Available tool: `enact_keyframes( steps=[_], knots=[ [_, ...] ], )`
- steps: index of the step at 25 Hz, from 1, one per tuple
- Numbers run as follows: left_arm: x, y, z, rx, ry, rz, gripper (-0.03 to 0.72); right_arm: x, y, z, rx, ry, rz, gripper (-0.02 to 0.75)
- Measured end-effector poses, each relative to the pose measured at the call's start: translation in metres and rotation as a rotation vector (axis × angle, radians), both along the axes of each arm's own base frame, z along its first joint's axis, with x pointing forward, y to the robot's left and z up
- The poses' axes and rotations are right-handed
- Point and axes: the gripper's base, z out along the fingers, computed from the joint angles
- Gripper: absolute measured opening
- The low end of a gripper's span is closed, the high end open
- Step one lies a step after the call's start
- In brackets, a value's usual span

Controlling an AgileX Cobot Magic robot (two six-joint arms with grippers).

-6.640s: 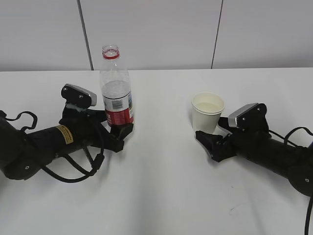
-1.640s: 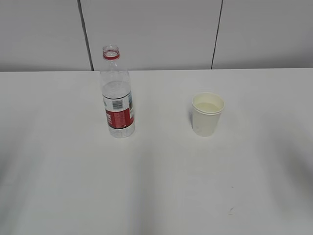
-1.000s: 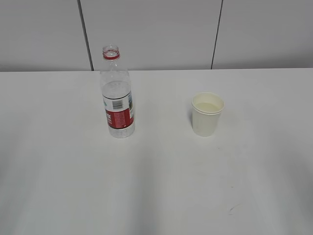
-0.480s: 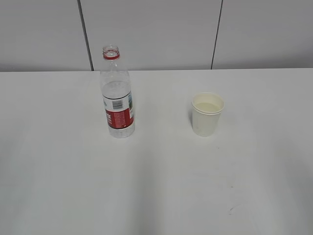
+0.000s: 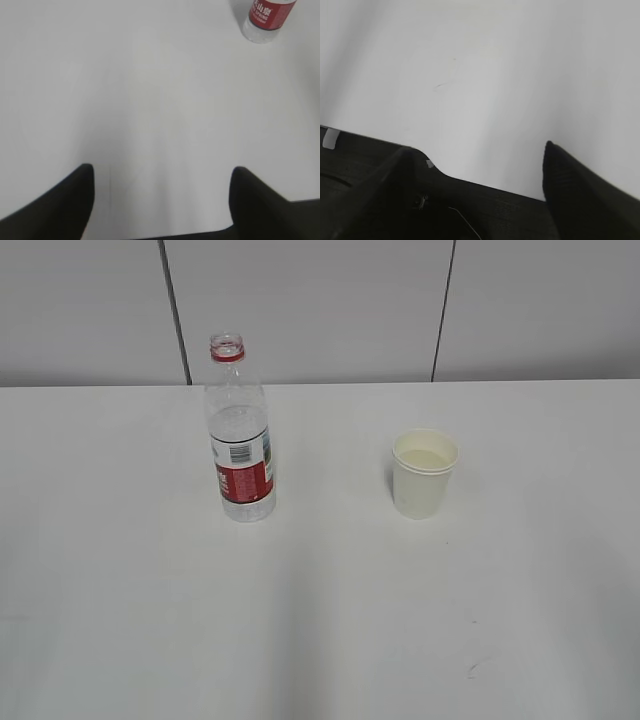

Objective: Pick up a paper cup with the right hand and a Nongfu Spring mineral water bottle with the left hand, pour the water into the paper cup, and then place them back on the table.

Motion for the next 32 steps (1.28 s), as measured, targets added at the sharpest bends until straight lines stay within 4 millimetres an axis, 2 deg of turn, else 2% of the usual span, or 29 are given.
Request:
enact_keyframes(
  steps=[4,19,32],
  knots=[
    [-0.006,0.000,0.000,-0.001,-0.038,0.000,0.512,-0.005,0.000,-0.013,0.001,0.004,-0.001,0.590],
    [-0.025,0.001,0.000,-0.005,-0.154,0.000,0.510,-0.017,0.001,-0.011,-0.005,-0.086,0.011,0.590],
    [-0.026,0.001,0.000,-0.005,-0.156,0.000,0.510,-0.049,0.004,-0.011,-0.017,-0.295,0.016,0.590]
  ],
)
